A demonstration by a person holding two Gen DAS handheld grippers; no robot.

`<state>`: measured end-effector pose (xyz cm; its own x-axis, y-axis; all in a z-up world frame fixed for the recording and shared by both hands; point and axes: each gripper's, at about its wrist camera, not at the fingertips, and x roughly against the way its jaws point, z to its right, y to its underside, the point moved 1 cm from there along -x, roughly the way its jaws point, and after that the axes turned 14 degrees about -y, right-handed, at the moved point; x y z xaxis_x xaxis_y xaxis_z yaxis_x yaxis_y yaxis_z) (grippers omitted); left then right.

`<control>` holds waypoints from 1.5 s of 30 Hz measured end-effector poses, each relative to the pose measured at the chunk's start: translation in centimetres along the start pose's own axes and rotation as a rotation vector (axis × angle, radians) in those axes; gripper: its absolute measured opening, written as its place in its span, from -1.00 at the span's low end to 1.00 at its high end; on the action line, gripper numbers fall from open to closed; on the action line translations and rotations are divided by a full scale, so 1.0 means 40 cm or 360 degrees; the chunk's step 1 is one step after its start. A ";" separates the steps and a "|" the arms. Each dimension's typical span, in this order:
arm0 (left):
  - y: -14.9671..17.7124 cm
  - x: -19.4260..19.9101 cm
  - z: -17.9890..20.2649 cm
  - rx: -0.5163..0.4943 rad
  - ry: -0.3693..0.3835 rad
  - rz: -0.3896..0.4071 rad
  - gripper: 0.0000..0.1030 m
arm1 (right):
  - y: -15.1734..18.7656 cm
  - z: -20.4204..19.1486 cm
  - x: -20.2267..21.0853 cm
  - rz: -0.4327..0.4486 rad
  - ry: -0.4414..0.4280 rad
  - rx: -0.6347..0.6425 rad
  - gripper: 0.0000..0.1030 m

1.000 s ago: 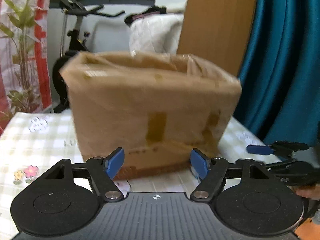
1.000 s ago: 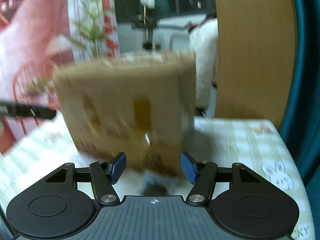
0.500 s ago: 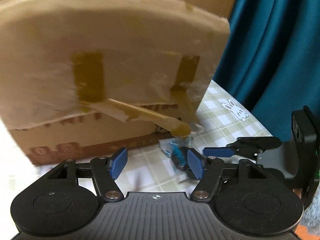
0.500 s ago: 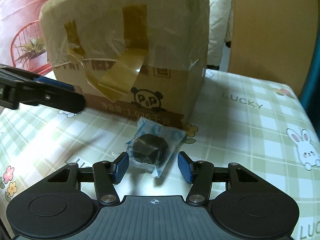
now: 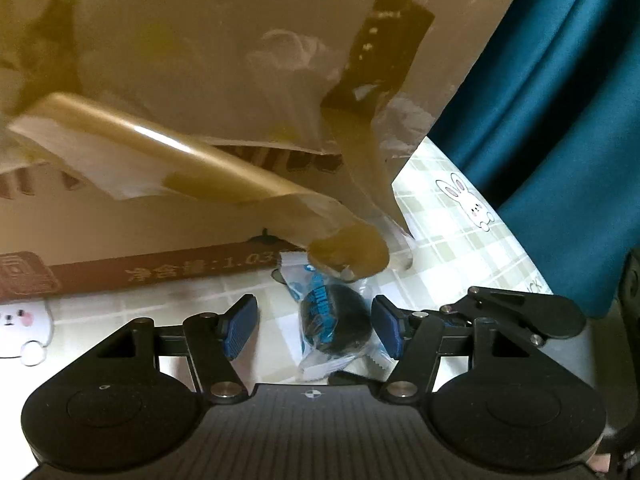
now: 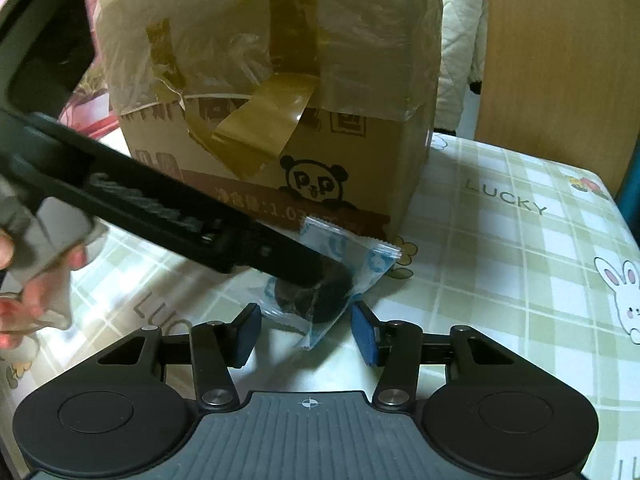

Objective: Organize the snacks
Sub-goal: 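Grasp the blue-wrapped dark candy with the left tool, then carry the candy over the box and open the left tool to drop it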

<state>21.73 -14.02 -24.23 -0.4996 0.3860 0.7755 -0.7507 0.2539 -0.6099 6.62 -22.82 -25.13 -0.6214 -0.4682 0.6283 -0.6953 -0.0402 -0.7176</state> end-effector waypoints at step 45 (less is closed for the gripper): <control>0.048 0.411 -0.140 0.0229 0.0069 0.0531 -0.23 | -0.195 -0.309 0.103 0.0170 -0.0081 0.0458 -0.66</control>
<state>14.51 -2.21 -13.55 -0.7108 0.4647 0.5280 -0.6040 -0.0188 -0.7967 5.01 -13.52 -13.21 -0.6615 -0.5264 0.5341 -0.4918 -0.2332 -0.8389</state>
